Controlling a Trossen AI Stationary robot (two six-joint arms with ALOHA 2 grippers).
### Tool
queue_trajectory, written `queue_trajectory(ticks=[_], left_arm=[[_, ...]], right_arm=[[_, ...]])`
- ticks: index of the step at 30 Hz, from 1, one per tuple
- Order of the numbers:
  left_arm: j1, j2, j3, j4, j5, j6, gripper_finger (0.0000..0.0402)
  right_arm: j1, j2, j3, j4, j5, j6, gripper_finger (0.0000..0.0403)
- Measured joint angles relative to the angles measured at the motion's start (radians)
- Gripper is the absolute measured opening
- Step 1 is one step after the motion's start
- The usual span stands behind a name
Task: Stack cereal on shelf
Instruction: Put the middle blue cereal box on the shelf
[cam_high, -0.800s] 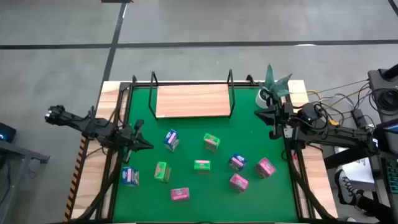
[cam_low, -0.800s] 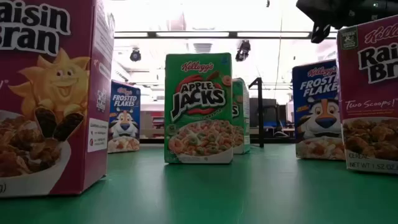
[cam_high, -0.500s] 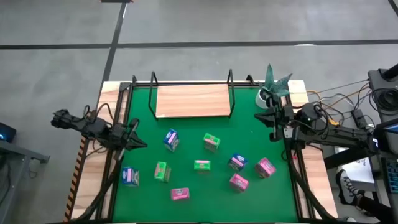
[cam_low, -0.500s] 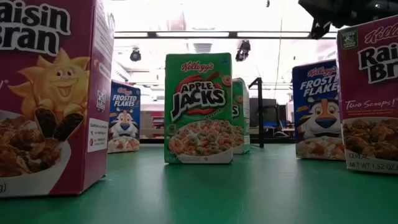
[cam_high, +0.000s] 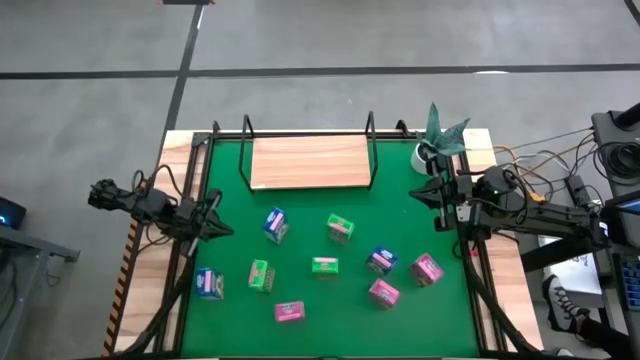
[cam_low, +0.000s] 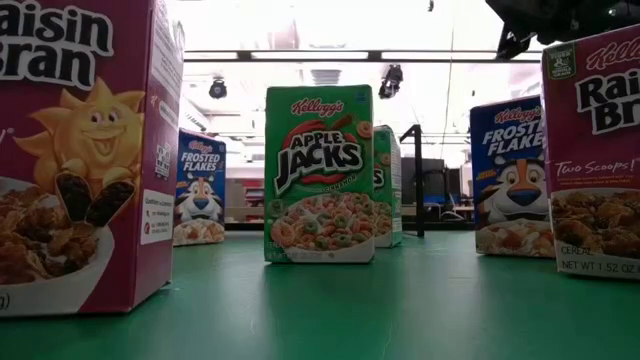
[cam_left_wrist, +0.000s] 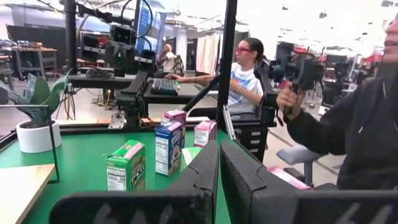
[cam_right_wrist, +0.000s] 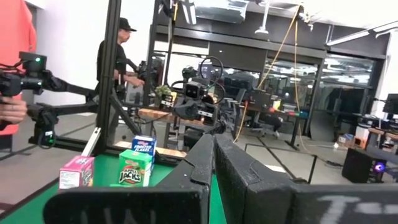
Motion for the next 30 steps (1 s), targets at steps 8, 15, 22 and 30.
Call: queue_trajectory(ticks=[8, 15, 22, 30], left_arm=[[0.0, 0.027, 0.0, 0.032, -0.04, -0.014, 0.0], [0.0, 0.096, 0.0, 0.11, -0.048, -0.013, 0.0], [0.0, 0.221, 0.031, 0.112, -0.307, -0.213, 0.0], [0.0, 0.506, 0.3, -0.178, -0.324, -0.589, 0.0]], right_arm=[[0.0, 0.0, 0.0, 0.0, 0.0, 0.021, 0.0009], [0.0, 0.0, 0.0, 0.0, 0.0, 0.022, 0.0009], [0.0, 0.0, 0.0, 0.0, 0.0, 0.033, 0.0009], [0.0, 0.0, 0.0, 0.0, 0.001, 0.039, 0.0009]])
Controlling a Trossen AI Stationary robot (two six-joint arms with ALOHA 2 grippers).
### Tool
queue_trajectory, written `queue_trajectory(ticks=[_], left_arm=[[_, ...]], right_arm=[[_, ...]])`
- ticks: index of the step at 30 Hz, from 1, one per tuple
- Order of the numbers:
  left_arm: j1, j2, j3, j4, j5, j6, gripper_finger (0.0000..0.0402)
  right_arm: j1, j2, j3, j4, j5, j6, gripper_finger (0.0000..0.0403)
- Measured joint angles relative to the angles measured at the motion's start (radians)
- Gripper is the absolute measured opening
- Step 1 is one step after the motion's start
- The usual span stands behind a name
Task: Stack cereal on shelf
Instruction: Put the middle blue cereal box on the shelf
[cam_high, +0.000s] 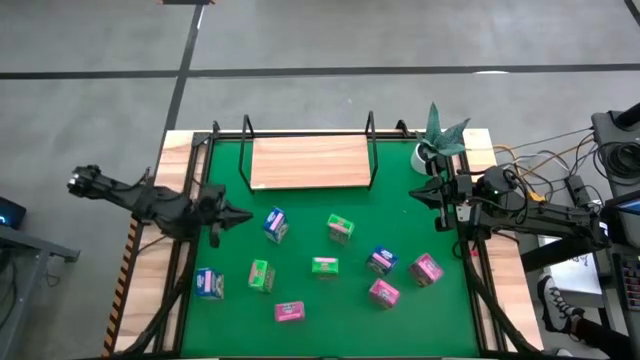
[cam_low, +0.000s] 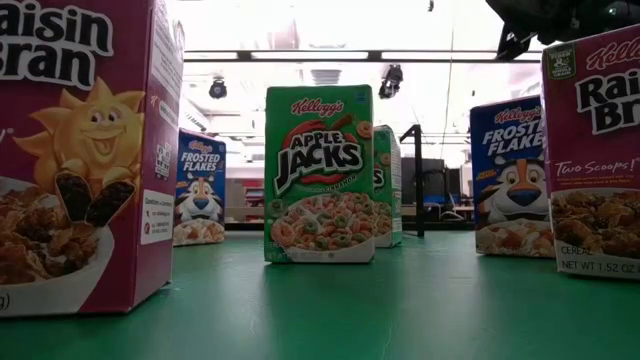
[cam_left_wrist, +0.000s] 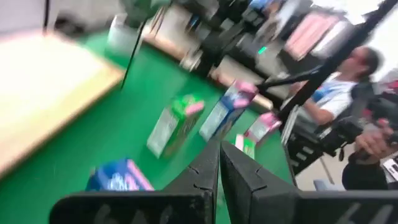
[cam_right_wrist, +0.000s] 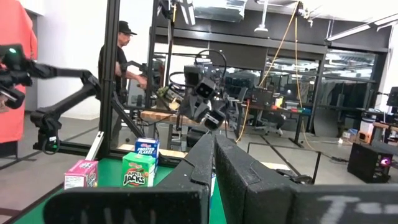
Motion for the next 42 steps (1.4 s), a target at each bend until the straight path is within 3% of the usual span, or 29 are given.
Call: queue_trajectory(ticks=[10, 16, 20, 25, 33, 37, 42], left_arm=[[0.0, 0.474, 0.393, -0.489, 0.001, -0.45, 0.0], [0.011, 0.676, 0.575, -0.672, 0.001, -0.544, 0.0006], [0.032, 0.757, 0.657, -0.721, 0.001, -0.549, 0.0036], [0.068, 0.815, 0.709, -0.773, 0.003, -0.553, 0.0106], [0.13, 0.869, 0.689, -0.772, 0.03, -0.558, 0.0234], [0.146, 0.897, 0.688, -0.771, 0.031, -0.55, 0.0264], [0.147, 0.928, 0.688, -0.77, 0.03, -0.539, 0.027]], right_arm=[[0.0, 0.0, 0.0, 0.0, 0.002, 0.002, 0.0009], [0.0, 0.0, 0.0, 0.0, 0.002, 0.001, 0.0009], [0.0, 0.0, 0.0, 0.0, 0.002, -0.005, 0.0009], [0.0, 0.0, 0.009, 0.001, 0.003, -0.009, 0.0009], [0.0, 0.0, 0.009, 0.0, 0.003, -0.014, 0.0009], [0.0, 0.0, 0.009, 0.0, 0.002, -0.014, 0.0009], [0.0, 0.0, 0.009, 0.0, 0.002, -0.015, 0.0009]])
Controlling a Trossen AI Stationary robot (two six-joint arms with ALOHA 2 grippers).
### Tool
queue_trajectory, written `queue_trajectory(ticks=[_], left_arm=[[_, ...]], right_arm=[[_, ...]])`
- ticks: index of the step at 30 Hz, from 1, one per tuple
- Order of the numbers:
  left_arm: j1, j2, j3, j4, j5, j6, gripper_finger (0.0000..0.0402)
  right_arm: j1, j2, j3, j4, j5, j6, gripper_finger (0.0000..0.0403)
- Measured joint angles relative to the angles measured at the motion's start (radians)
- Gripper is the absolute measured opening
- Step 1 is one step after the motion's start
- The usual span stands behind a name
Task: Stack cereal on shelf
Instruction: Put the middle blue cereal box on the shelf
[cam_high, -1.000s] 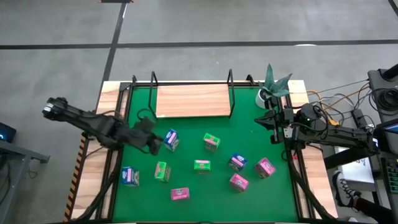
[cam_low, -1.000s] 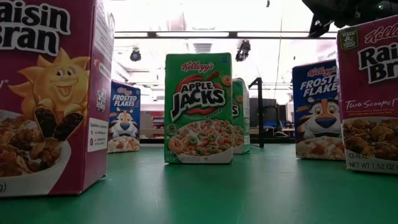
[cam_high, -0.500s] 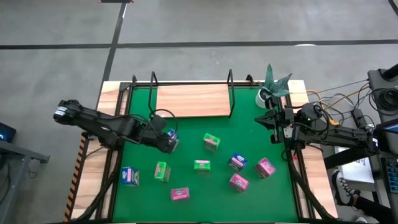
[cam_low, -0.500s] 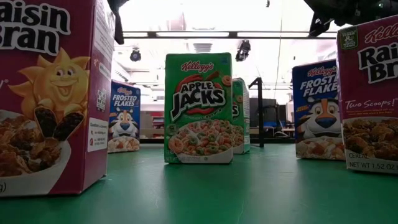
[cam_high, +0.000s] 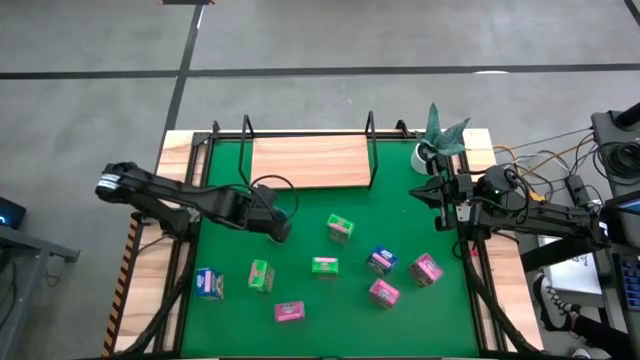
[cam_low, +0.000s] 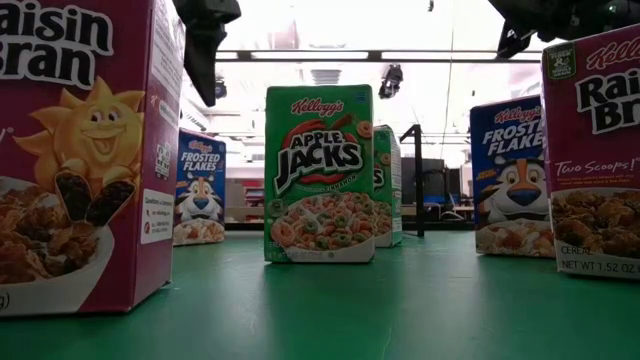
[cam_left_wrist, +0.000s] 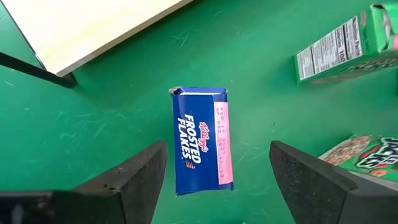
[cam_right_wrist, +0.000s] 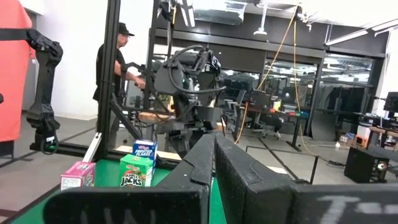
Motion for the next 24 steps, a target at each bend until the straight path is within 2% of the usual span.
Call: queue_trajectory(ticks=[19, 24], left_arm=[[0.024, 0.104, 0.0, 0.005, -0.031, 0.055, 0.0269], [0.026, 0.126, -0.001, 0.005, -0.031, 0.068, 0.0254]], right_arm=[[0.0, 0.0, 0.0, -0.001, 0.0, 0.005, 0.0009], [0.0, 0.0, 0.0, -0.002, 0.0, 0.005, 0.0009]])
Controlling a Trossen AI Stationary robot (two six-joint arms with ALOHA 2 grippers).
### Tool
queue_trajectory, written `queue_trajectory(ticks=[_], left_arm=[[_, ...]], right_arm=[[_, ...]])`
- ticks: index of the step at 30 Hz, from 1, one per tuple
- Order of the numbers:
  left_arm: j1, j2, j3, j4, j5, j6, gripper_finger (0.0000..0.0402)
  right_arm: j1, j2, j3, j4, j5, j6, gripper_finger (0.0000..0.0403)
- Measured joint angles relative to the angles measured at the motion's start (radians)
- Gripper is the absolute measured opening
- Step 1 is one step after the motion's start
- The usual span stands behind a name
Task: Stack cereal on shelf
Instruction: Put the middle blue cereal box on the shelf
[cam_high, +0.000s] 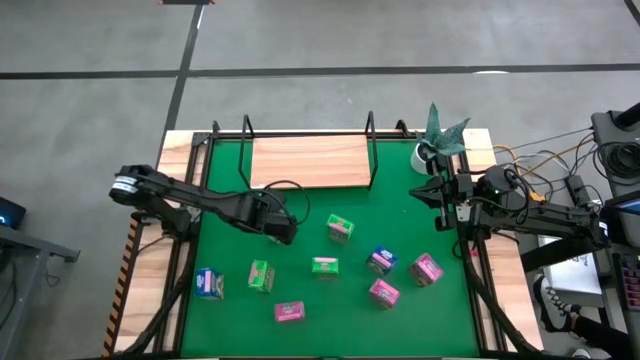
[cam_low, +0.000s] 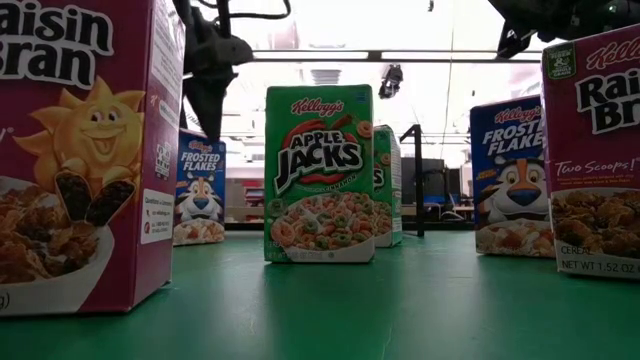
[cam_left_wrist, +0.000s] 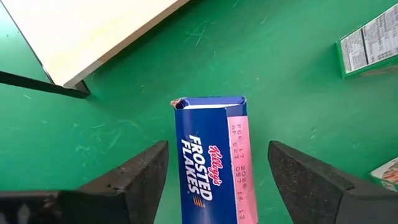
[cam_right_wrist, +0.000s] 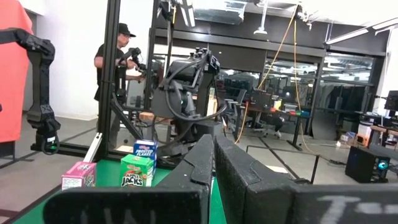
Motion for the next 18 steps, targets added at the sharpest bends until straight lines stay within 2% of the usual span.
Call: queue_trajectory(ticks=[18], left_arm=[[0.002, 0.042, 0.0, -0.004, 0.0, 0.023, 0.0168]], right_arm=[[0.0, 0.0, 0.0, -0.002, 0.0, 0.001, 0.0009]])
